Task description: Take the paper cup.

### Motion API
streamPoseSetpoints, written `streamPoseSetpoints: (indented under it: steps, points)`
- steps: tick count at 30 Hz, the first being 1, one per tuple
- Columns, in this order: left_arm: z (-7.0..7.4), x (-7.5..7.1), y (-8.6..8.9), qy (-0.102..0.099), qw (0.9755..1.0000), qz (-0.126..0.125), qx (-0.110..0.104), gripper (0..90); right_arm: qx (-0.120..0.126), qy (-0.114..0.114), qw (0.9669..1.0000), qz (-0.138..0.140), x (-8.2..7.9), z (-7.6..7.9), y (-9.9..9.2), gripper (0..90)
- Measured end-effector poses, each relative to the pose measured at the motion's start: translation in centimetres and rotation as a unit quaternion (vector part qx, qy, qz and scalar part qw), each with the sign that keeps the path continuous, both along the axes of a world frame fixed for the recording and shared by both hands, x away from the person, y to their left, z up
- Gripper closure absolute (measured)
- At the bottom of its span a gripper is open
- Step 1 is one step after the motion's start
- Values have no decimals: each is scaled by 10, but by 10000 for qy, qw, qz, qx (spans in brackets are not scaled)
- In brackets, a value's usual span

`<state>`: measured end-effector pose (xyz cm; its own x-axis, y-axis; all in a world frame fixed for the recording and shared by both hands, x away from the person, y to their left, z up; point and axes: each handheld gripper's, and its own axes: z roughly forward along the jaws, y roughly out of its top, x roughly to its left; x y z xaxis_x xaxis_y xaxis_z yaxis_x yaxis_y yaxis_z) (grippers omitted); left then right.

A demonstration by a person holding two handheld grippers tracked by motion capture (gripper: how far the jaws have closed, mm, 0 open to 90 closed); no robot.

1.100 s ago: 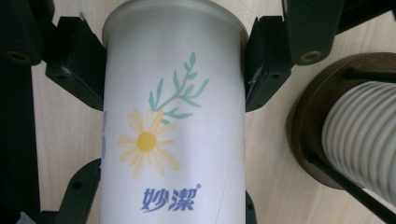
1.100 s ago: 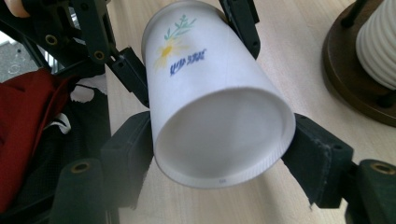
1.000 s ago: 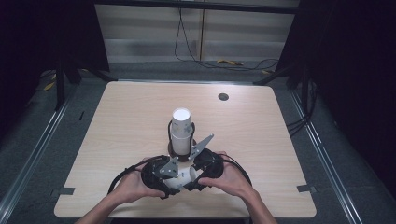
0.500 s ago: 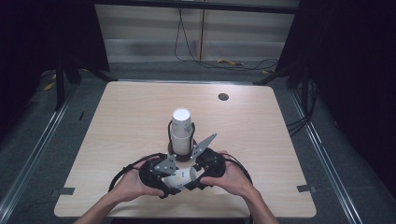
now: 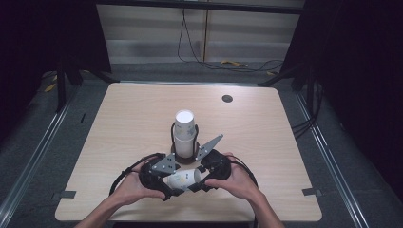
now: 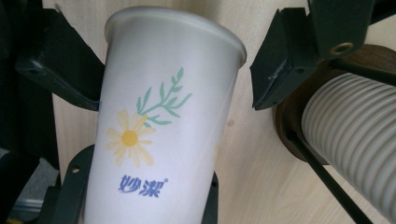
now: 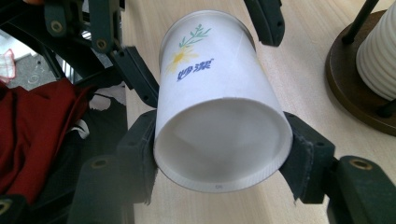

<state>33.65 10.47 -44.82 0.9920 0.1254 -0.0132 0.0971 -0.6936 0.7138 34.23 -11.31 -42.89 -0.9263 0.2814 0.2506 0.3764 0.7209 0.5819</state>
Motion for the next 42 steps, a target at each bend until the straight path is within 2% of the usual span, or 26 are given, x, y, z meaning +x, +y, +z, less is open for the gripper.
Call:
streamPoseSetpoints:
  steps: [5, 10, 13, 15, 16, 23, 25, 28, 29, 31, 35, 37, 38, 40, 42]
  points:
    - [5, 3, 8, 13, 9993, 141, -356, 178, 35, -29, 10000, -39, 1, 0, 0, 368]
    - [7, 5, 13, 56, 9985, 274, -470, 180, 101, -38, 9998, -154, 0, -1, -4, 368]
    - [8, 6, 16, 113, 9981, 336, -512, 178, 45, -1, 9998, -186, 0, -2, -7, 368]
    - [8, 6, 18, 214, 9968, 408, -655, 176, 65, -12, 9997, -240, 0, -2, -8, 368]
    - [8, 5, 18, 213, 9962, 447, -714, 176, 69, -4, 9997, -243, 1, -3, -9, 368]
    - [11, 4, 21, 89, 9961, 487, -726, 176, 160, -76, 9989, -445, 2, -4, -15, 367]
    - [10, 3, 24, 93, 9948, 587, -831, 175, 188, -190, 9978, -608, 3, -3, -17, 367]
    - [9, 3, 30, 154, 9929, 701, -947, 158, 303, -206, 9968, -704, 5, -3, -22, 367]
    - [9, 4, 32, 137, 9932, 715, -906, 159, 337, -205, 9968, -697, 5, -3, -23, 367]
    - [6, 5, 36, 178, 9914, 836, -988, 159, 419, -201, 9960, -763, 6, -4, -25, 368]
    - [5, 9, 42, 401, 9884, 875, -1171, 158, 645, -173, 9946, -792, 6, -2, -28, 368]
    - [4, 11, 42, 648, 9862, 804, -1291, 158, 761, -192, 9940, -767, 6, -2, -30, 368]
    - [4, 11, 42, 668, 9856, 818, -1323, 158, 811, -199, 9935, -778, 6, -1, -31, 368]
    - [4, 10, 41, 560, 9872, 825, -1243, 158, 907, -187, 9926, -789, 7, -1, -33, 368]
    - [4, 10, 40, 554, 9872, 812, -1254, 158, 1017, -200, 9913, -810, 7, -1, -34, 369]
